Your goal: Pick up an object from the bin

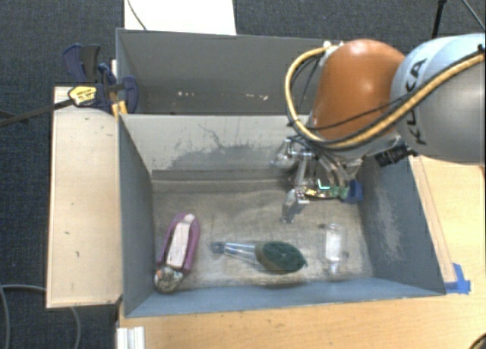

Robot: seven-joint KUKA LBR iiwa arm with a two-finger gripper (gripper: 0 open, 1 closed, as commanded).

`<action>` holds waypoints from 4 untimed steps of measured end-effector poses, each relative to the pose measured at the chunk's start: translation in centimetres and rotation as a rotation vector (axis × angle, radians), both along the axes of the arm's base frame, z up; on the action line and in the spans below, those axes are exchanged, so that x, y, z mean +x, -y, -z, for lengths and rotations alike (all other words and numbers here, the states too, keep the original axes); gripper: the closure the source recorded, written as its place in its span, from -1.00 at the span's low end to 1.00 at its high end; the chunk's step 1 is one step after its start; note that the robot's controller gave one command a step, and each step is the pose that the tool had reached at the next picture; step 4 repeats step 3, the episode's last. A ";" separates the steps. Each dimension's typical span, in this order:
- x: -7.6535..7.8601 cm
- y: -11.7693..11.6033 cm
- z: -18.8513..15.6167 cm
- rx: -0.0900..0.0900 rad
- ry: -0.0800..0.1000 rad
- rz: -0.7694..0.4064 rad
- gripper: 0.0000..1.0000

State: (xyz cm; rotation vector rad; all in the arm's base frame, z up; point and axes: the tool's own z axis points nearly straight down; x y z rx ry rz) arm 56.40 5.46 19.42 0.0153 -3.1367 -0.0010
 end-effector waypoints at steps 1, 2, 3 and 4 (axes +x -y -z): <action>-7.1 -1.4 12.0 0.006 0.006 -0.169 -1.00; -7.1 -1.2 11.9 0.003 0.002 -0.165 1.00; -5.5 -1.1 -3.8 0.000 0.016 -0.195 1.00; -5.5 -1.1 -3.8 0.000 0.016 -0.195 1.00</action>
Offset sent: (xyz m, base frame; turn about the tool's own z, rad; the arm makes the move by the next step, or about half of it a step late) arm -0.0723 0.0102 -0.1242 -0.1689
